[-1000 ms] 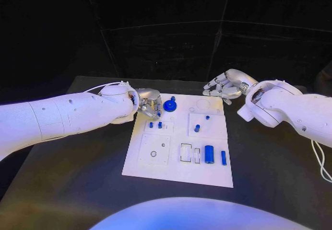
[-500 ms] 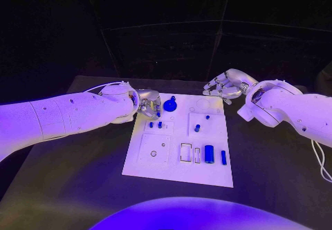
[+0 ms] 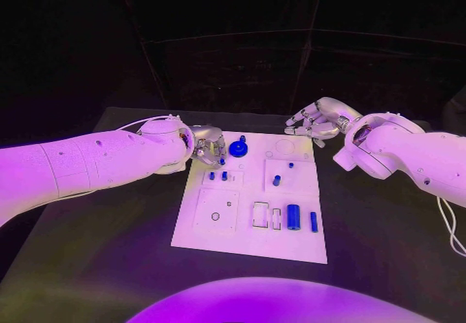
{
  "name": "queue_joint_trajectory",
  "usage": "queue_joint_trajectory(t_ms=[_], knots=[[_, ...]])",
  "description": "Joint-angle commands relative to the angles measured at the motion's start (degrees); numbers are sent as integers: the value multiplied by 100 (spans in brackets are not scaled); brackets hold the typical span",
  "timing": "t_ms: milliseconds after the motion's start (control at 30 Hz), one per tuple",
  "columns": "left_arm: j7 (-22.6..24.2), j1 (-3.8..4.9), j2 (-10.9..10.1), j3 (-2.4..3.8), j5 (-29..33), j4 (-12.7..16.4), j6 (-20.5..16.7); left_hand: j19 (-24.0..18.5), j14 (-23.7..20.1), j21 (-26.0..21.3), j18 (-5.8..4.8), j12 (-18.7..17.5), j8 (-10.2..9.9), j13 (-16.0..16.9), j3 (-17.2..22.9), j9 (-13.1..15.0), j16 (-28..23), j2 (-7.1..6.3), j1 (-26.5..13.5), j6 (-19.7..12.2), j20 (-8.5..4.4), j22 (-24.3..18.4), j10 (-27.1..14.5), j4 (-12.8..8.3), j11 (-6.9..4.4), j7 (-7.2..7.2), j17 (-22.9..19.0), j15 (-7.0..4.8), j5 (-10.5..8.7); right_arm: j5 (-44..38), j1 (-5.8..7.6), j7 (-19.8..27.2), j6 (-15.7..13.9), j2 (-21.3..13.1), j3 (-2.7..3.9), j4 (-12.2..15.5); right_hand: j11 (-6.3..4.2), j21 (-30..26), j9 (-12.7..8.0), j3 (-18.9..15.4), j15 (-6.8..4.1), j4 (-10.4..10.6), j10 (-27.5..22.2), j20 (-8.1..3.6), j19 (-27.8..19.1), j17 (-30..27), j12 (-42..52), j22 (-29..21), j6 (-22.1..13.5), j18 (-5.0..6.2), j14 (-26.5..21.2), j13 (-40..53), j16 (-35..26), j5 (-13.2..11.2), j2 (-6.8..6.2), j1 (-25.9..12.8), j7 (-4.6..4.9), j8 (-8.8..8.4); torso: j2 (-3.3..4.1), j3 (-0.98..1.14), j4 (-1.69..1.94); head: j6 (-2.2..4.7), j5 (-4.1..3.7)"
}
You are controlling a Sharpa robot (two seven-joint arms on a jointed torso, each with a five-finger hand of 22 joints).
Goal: Assemble the parts on the task board
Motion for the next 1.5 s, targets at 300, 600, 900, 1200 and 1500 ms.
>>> queue_joint_trajectory(t_ms=[300,600,900,1200,1500], knots=[[419,12,-351,10,960,131,-673,-336,-203,-815,87,-333,-269,-8,-368,31,-470,-211,2,-293,93,-726,-352,16,142,14,-734,92,-15,-1162,-12,-101,167,-101,3,85,-13,-241,20,500,-59,-304,-828,-59,-11,-373,-2098,-309,314,102,-73,-1893,-438,-321,-84,771,-35,148,-12,-4,0,37,-65],[2660,28,-729,8,4457,277,-699,-1210,-1331,-2317,317,-308,-112,22,-216,61,-1886,157,296,165,227,-1982,-458,-68,309,263,-2789,241,-10,-2938,-109,-260,360,-233,2,253,-14,-284,2,1289,-56,-506,-295,-59,57,-545,-3613,-324,783,92,-32,-3263,-649,-696,-419,937,-90,186,-2,-10,-8,163,-324],[3703,27,-892,3,6675,311,-392,-1316,-1523,-2455,337,-56,-37,93,-299,63,-2041,263,135,358,240,-2065,-154,24,242,227,-3055,216,-9,-3847,-275,-599,571,-217,-1,426,98,-320,-46,1581,19,-480,-356,-2,50,-511,-4250,-379,614,93,-12,-3756,-642,-1067,-654,744,-29,-43,5,0,-5,239,-405],[3880,11,-917,-2,7213,347,-480,-1307,-1528,-2495,339,26,-28,113,-327,53,-2032,351,57,386,237,-2098,-99,91,230,231,-3092,208,-4,-4189,-371,-760,741,-162,-8,529,132,-323,-35,1681,42,-493,-348,25,62,-485,-4364,-383,599,96,4,-3931,-623,-1103,-721,715,1,-129,10,-11,7,243,-414],[3846,2,-907,-4,7280,393,-512,-1297,-1554,-2527,333,53,-19,111,-285,44,-2045,435,86,379,242,-2126,-141,85,269,305,-3157,227,0,-4281,-432,-800,948,1,-16,448,137,-298,-22,1929,54,-540,-262,34,97,-519,-4453,-349,675,91,6,-4133,-655,-1072,-695,753,6,-173,8,-4,14,221,-397]])
